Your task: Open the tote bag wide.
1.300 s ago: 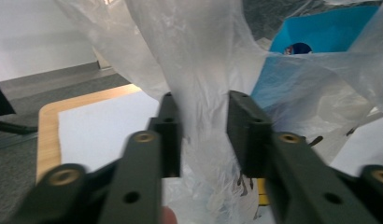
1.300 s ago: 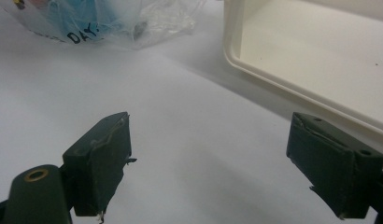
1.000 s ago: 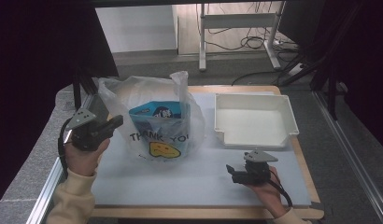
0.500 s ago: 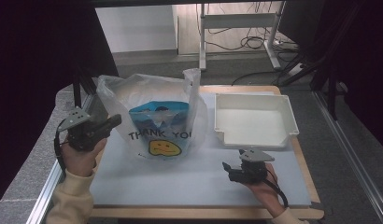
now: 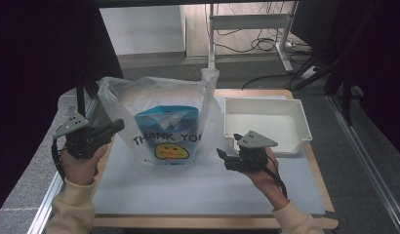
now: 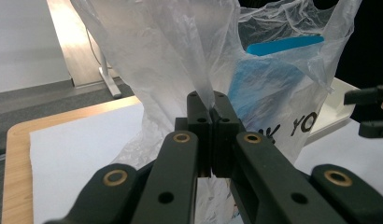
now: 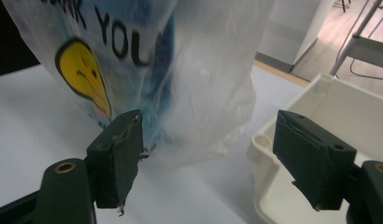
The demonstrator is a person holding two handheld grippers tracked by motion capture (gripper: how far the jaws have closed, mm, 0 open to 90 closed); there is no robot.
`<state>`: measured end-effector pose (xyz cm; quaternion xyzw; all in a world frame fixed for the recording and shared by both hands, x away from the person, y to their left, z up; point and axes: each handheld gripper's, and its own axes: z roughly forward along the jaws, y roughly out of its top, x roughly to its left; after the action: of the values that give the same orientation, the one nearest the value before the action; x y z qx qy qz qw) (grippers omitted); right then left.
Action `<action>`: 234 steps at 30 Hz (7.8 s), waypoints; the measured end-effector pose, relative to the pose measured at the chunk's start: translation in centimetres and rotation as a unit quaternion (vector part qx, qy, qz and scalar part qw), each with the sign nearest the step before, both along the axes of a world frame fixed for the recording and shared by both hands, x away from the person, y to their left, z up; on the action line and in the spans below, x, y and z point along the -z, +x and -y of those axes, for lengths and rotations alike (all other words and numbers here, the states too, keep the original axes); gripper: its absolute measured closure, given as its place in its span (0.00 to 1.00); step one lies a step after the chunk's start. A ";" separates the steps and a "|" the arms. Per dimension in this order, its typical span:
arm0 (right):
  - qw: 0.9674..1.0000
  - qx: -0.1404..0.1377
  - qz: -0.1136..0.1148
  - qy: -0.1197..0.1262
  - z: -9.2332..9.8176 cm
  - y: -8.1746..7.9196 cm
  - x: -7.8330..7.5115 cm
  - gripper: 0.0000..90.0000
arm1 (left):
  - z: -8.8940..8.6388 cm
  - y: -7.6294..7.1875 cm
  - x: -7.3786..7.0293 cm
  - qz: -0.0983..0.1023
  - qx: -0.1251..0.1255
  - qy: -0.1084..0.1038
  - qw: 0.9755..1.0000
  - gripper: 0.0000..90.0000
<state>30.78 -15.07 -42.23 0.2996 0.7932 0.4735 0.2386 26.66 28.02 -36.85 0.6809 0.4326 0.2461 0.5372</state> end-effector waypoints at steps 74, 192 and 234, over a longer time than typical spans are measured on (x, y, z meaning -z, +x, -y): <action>0.995 -0.069 -0.014 0.066 -2.5 7.9 -6.1 0.72 | -1.1 0.1 0.3 -0.003 0.014 -0.025 1.000 1.00; 0.997 -0.035 -0.071 -0.009 -1.0 3.1 7.2 0.98 | -1.1 -1.2 10.6 -0.137 0.003 0.003 0.991 1.00; 0.989 -0.039 -0.111 -0.090 -1.5 3.6 10.8 0.98 | -0.3 0.4 15.9 -0.211 -0.004 0.042 0.977 1.00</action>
<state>34.38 -13.61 -53.02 0.2965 0.8651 0.3730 0.1565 27.09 28.35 -52.77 0.7378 0.5281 0.1175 0.4037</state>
